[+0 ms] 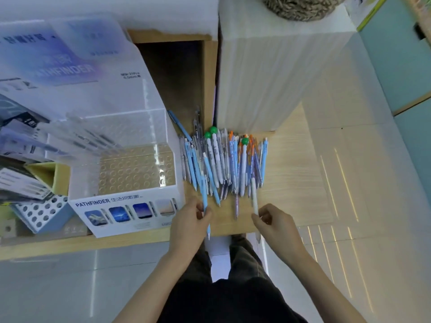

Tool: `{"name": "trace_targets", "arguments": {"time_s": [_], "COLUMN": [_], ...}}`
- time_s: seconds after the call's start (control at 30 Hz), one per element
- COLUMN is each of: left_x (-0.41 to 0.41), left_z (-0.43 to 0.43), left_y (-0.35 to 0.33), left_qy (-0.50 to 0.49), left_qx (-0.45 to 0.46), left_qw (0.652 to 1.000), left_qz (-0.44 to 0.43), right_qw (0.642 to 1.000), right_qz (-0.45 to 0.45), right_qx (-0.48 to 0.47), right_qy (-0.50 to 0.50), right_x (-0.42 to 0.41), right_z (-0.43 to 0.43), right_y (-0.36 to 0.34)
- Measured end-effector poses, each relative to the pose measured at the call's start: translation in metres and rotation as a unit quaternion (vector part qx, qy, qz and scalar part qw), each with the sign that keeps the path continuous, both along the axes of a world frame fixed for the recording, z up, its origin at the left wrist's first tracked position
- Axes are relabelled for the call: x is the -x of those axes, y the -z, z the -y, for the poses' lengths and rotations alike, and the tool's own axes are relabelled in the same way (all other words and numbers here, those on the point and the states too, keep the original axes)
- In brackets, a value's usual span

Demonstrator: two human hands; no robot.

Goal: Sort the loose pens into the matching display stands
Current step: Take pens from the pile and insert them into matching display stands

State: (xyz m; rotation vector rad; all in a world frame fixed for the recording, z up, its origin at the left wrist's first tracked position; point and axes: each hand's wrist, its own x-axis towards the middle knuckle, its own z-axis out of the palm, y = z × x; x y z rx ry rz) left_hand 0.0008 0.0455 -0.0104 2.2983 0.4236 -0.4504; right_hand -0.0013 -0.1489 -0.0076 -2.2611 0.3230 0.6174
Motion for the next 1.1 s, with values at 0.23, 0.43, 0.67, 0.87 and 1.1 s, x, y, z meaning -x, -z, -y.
{"name": "trace_targets", "arguments": {"time_s": [0.23, 0.43, 0.67, 0.87, 1.1], "left_x": [-0.075, -0.104, -0.136, -0.192, -0.202], "left_z": [0.021, 0.023, 0.012, 0.006, 0.007], "left_y": [0.037, 0.043, 0.034, 0.059, 0.071], "left_qy": [-0.104, -0.129, -0.137, -0.164, -0.202], "left_qx": [-0.061, -0.078, -0.04, -0.008, -0.035], "left_qw": [0.991, 0.989, 0.986, 0.985, 0.976], "left_qz": [0.063, 0.001, 0.086, 0.044, 0.074], "right_qw": [0.99, 0.993, 0.997, 0.996, 0.994], "right_qz": [0.041, 0.038, 0.067, 0.083, 0.085], "right_qx": [0.115, 0.111, 0.044, -0.001, -0.01], "right_qy": [0.068, -0.007, 0.002, 0.034, 0.072], "right_x": [-0.083, -0.105, -0.125, -0.131, -0.133], "right_z": [0.032, 0.042, 0.057, 0.059, 0.056], "right_y": [0.043, 0.058, 0.062, 0.069, 0.076]}}
